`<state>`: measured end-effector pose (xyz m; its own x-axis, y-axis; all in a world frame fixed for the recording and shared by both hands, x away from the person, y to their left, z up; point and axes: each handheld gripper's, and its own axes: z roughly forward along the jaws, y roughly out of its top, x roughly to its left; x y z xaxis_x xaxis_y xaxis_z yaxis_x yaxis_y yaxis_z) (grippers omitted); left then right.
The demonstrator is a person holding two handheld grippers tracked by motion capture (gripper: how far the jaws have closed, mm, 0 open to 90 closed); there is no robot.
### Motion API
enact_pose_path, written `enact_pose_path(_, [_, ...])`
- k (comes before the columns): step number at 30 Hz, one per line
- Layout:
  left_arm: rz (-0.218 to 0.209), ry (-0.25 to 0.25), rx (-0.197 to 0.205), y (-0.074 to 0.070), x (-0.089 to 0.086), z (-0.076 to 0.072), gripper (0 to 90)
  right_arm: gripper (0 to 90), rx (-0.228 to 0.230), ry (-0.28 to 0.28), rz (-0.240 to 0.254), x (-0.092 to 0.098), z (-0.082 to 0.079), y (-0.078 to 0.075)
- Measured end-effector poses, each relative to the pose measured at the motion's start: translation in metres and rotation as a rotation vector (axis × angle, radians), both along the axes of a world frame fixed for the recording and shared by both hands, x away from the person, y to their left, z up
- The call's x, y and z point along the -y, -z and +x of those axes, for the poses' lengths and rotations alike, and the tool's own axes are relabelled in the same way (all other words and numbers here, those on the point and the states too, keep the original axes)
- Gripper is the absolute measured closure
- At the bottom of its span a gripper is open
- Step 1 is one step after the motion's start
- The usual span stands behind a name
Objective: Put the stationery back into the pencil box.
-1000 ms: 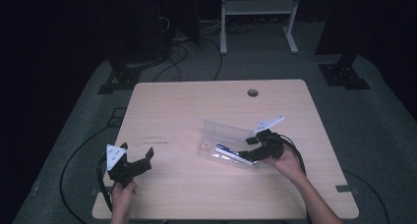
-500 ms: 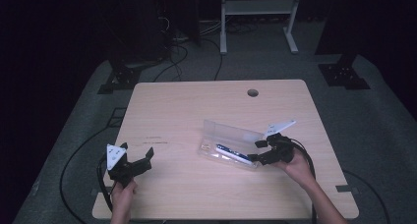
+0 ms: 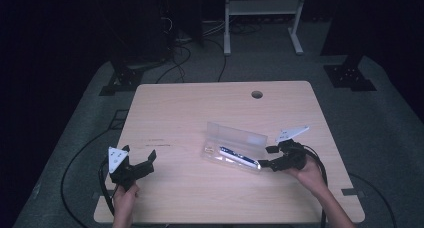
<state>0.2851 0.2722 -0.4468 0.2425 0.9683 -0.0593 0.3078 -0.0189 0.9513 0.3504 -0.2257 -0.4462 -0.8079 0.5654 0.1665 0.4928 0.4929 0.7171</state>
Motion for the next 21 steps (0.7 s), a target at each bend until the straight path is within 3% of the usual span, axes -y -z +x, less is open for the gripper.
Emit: enact_pose_path(21, [-0.003,0.001,0.001,0.0,0.0,0.0,1.1,31.5,-0.002,0.039,0.012,0.028,-0.019,0.007])
